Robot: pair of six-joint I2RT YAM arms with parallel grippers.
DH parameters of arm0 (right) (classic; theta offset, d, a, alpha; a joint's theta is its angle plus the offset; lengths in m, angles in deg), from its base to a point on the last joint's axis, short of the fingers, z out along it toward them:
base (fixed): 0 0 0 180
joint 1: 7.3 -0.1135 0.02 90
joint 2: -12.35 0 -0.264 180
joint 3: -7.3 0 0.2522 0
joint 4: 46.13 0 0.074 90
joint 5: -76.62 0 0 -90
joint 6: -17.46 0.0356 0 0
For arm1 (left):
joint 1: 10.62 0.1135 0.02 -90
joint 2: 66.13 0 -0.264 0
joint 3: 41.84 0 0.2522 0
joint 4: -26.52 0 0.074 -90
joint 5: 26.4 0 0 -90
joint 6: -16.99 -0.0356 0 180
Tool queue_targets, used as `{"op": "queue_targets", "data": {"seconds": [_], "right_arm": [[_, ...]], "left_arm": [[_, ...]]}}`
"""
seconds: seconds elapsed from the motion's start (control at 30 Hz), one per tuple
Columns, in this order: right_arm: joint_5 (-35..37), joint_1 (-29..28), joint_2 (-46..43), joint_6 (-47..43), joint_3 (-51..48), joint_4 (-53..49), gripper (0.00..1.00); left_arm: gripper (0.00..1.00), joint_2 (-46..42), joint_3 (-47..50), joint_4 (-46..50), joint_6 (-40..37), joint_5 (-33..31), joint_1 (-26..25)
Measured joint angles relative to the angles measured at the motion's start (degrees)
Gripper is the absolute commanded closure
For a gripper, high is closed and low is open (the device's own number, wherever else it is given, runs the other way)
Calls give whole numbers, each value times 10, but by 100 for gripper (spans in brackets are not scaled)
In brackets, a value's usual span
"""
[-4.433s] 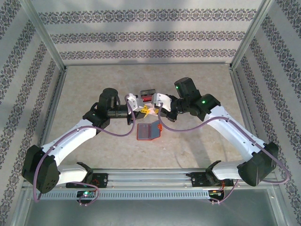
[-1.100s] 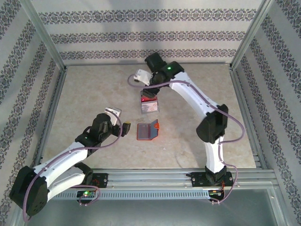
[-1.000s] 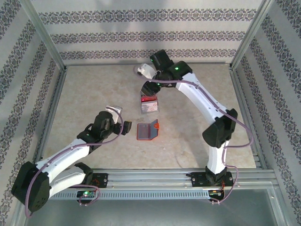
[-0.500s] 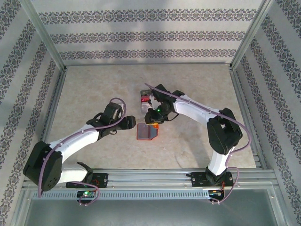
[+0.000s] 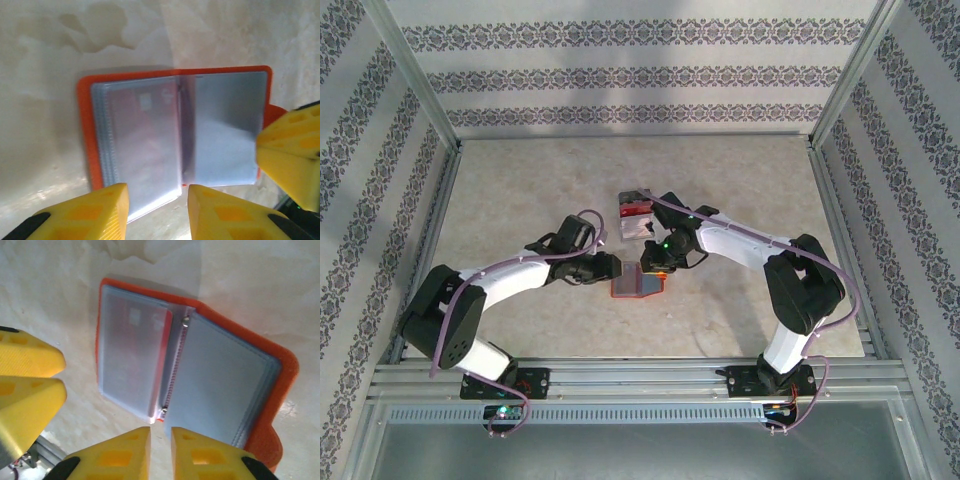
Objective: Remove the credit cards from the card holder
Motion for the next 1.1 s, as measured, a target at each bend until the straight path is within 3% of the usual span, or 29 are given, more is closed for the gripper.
{"op": "queue_targets", "data": {"seconds": [0.23, 1.1], "right_arm": [[10, 0, 0, 0, -10, 12, 91], [13, 10, 4, 0, -47, 45, 92]], "left_arm": [[66, 36, -14, -9, 1, 24, -3], [72, 102, -33, -10, -2, 27, -8]]}}
